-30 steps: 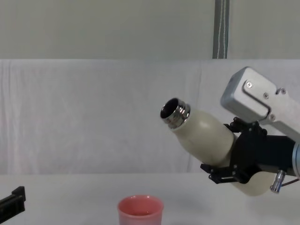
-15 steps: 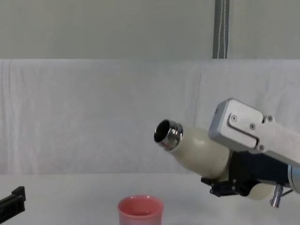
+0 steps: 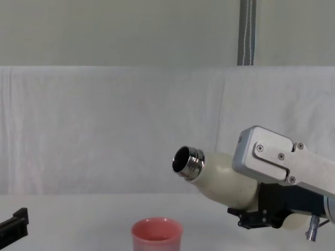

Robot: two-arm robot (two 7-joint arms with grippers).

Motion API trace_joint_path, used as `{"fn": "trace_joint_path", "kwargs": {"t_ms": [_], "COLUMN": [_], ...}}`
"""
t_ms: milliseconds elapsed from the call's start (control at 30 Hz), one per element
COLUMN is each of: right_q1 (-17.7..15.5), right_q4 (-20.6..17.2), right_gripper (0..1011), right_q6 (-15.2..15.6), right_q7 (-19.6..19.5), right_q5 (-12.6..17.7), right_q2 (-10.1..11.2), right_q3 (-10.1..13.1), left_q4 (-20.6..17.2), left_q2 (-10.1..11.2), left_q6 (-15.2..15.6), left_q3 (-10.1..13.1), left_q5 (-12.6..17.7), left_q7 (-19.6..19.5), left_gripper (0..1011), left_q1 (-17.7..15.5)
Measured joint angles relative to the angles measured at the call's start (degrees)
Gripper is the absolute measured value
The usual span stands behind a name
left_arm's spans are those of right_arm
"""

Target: Grasp the thermos with one hand and pour water into the cup lid.

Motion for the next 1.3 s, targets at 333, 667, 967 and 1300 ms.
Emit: {"fn": "trace_joint_path", "kwargs": {"t_ms": [333,667,967,1300], "right_q1": [0.6,1.2,2.3,3.2], "right_q4": [-0.2,0.8,1.3,1.3], "right_gripper": [951,951,951,951], "right_q6": [0.4,0.3,0.5,1.0], "right_q7": [1.2,1.5,1.0,0.9], "right_q5": [-1.3,-2.8,-5.7,-8.5], "right_q2": [0.3,0.3,0.5,1.0], "right_q3": [-0.7,-2.0,-3.4,-4.7], "left_q4": [0.0,0.0,0.0,0.0], "left_q2": [0.0,0.0,0.0,0.0], "left_q6": [0.0,0.0,0.0,0.0], "left_q3": [0.0,0.0,0.0,0.0], "left_q5": [0.0,0.0,0.0,0.0], "left_q7": [0.0,0.0,0.0,0.0], "left_gripper": [1001,1001,1001,1001], "left_q1": [0.0,0.0,0.0,0.0]}}
